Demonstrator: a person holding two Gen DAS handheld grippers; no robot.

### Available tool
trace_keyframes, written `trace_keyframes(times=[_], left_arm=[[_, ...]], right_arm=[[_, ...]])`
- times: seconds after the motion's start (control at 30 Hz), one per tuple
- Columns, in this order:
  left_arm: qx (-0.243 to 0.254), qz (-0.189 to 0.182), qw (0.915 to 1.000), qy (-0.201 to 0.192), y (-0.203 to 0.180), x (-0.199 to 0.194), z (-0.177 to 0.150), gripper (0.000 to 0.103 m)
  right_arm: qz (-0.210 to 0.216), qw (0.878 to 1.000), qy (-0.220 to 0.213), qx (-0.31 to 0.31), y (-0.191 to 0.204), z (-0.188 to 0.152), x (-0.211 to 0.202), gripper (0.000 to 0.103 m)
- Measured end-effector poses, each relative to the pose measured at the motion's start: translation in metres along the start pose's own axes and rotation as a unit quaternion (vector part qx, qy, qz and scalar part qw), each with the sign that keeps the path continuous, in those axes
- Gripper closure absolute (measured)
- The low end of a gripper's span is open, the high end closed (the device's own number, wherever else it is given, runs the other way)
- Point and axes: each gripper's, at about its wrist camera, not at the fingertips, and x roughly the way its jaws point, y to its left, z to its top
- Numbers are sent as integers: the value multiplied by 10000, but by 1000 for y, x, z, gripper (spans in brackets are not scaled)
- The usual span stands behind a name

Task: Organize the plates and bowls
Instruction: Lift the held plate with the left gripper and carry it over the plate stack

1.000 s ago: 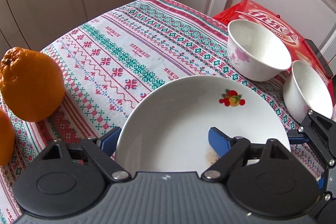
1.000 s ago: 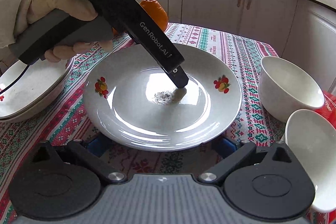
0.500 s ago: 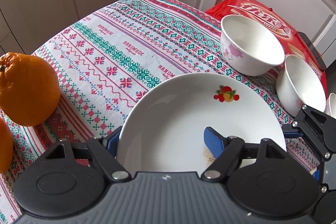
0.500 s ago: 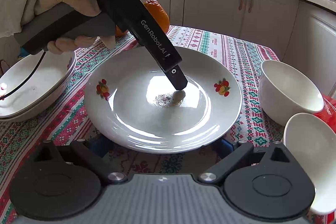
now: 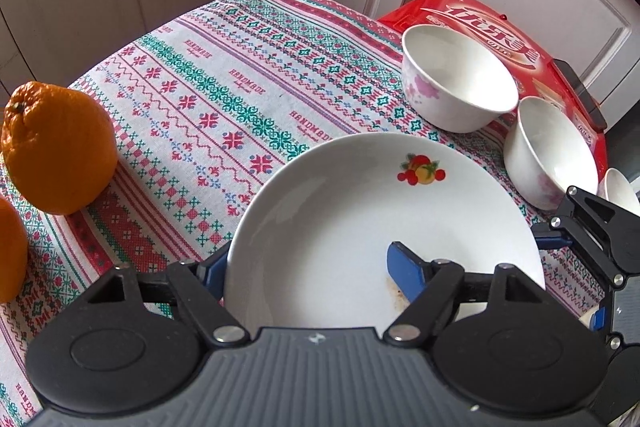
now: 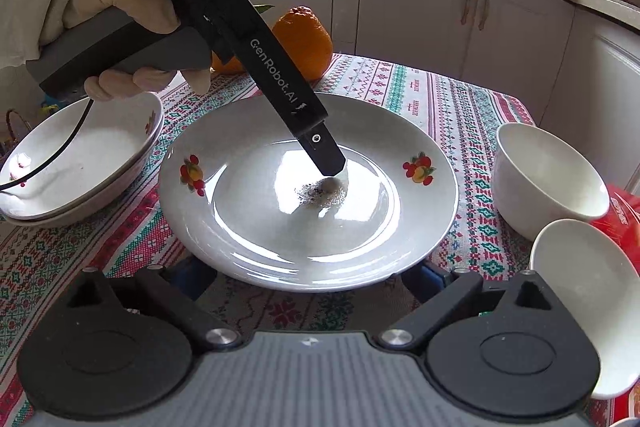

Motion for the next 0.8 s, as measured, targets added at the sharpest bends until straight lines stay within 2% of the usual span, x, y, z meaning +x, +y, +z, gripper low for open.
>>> trace_keyframes(times=[0.4, 0.8], left_arm=[[-104, 75, 9994, -324, -16, -45, -18, 25], [-516, 380, 9958, -651, -12, -101, -69, 25]], right_arm=[[60, 9996, -156, -224, 15, 6, -31, 3], [454, 9965, -325, -620, 53, 15, -52, 3]])
